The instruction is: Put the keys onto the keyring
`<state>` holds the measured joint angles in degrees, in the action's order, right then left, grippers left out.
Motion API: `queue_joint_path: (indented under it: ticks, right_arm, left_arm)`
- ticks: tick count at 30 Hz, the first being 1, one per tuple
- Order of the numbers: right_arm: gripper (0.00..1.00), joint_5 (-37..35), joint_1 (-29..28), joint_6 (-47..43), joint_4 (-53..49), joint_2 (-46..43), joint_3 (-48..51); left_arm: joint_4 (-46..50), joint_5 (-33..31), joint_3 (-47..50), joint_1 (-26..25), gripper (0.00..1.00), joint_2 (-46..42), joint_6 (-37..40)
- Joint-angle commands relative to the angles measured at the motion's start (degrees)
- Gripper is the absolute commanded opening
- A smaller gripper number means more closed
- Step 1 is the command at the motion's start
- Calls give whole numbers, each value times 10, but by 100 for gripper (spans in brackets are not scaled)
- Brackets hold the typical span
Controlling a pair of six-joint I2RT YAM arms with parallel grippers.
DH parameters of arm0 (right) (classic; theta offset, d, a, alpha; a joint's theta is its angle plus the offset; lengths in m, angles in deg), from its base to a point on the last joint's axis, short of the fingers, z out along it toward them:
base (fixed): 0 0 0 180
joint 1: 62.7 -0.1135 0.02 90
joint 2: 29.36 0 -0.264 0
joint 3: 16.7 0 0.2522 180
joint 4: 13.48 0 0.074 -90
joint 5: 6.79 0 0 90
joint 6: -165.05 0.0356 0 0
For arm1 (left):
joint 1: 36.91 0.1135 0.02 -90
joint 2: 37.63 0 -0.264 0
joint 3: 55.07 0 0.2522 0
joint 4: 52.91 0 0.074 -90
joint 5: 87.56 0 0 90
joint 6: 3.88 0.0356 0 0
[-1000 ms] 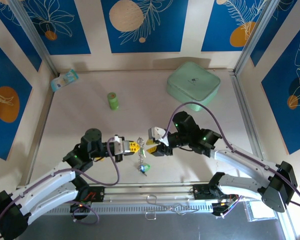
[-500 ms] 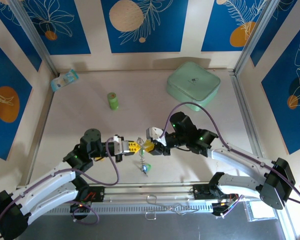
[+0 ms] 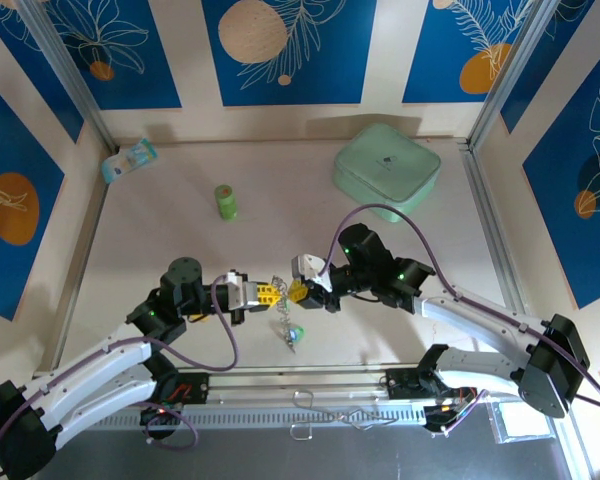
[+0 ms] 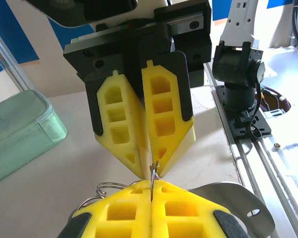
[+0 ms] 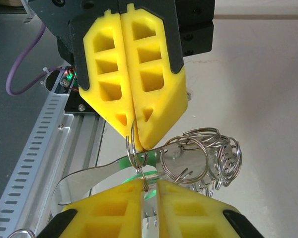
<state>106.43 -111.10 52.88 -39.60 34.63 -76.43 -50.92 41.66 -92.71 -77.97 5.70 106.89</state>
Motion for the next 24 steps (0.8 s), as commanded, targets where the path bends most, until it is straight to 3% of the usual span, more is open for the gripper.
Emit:
queue_joint_path:
  ticks: [1,4,13,20,24]
  right_arm:
    - [23,23,-5,-5,2,5,-14]
    - [22,25,-5,-9,-1,10,-17]
    - [0,39,4,-17,-27,3,-21]
    - [0,45,1,-11,-17,28,-28]
    - [6,36,-5,-10,-11,31,-30]
  left_arm:
    - [-41,25,-2,-3,0,1,-12]
    - [-43,26,-3,-3,0,4,-12]
    - [-43,25,-5,-3,0,2,-11]
    - [-99,42,-4,-5,0,16,-52]
    - [-107,42,0,-7,0,17,-51]
